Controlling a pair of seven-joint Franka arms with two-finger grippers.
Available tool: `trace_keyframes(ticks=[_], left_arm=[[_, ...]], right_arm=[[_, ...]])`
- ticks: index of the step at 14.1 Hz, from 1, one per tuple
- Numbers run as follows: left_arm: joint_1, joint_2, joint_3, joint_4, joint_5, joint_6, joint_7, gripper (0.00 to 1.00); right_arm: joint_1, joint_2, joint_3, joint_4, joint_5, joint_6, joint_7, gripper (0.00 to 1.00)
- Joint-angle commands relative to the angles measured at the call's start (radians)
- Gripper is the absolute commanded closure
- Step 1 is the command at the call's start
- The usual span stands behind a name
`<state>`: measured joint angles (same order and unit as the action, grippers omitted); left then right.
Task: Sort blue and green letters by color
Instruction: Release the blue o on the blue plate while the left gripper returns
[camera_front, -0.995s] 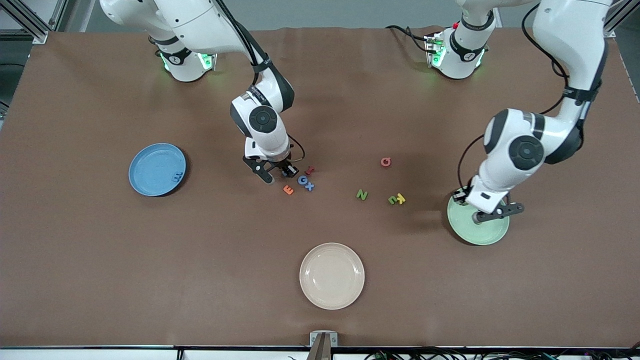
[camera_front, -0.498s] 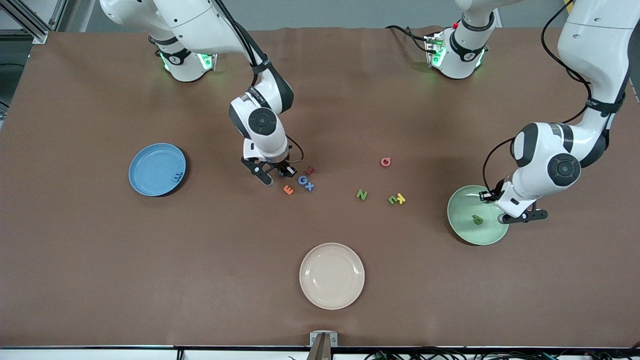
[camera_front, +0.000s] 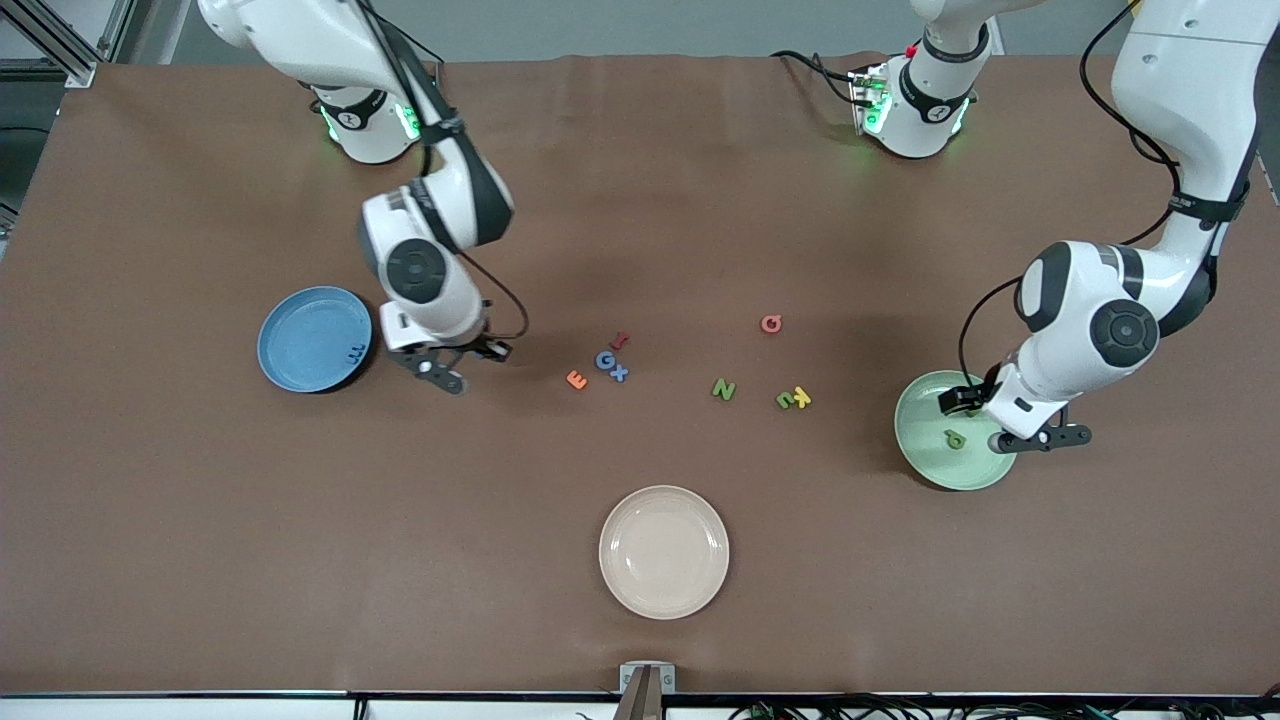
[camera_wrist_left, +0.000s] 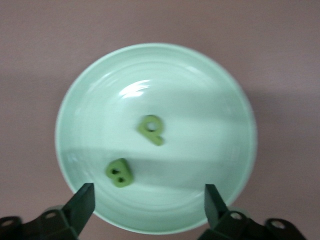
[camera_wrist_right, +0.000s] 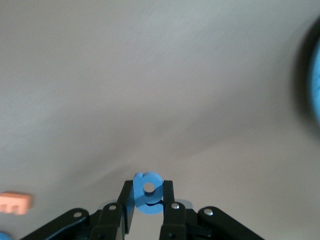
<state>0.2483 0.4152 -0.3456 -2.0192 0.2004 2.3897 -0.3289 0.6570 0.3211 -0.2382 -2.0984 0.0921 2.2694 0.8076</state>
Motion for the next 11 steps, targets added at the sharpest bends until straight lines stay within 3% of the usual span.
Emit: trace_keyframes(ticks=[1,4,7,9,11], left_arm=[[-0.017,-0.024,-0.088,-0.006,0.002,-0.012,-0.193,0.11],[-0.030,-0.004,-0.139,-0.006,0.002,-0.009,-0.318,0.17],[-0.063,0.014,-0.148,-0.030,0.002,0.000,-0.450,0.18],[-0.093,0.022,-0.148,-0.045,0.002,0.029,-0.547,0.26],[-0.118,0.043,-0.148,-0.039,0.010,0.051,-0.604,0.28]], right_arm=[[-0.077,-0.163,-0.052,-0.162,-0.015,0.010,-0.245,1.00],[-0.223,-0.220,-0.056,-0.224,-0.014,0.010,-0.476,1.00],[-0.315,-0.276,-0.058,-0.302,-0.015,0.021,-0.620,1.00],[-0.359,-0.312,-0.058,-0.347,-0.032,0.021,-0.677,1.00],[-0.413,-0.313,-0.058,-0.354,-0.035,0.016,-0.744,0.94]])
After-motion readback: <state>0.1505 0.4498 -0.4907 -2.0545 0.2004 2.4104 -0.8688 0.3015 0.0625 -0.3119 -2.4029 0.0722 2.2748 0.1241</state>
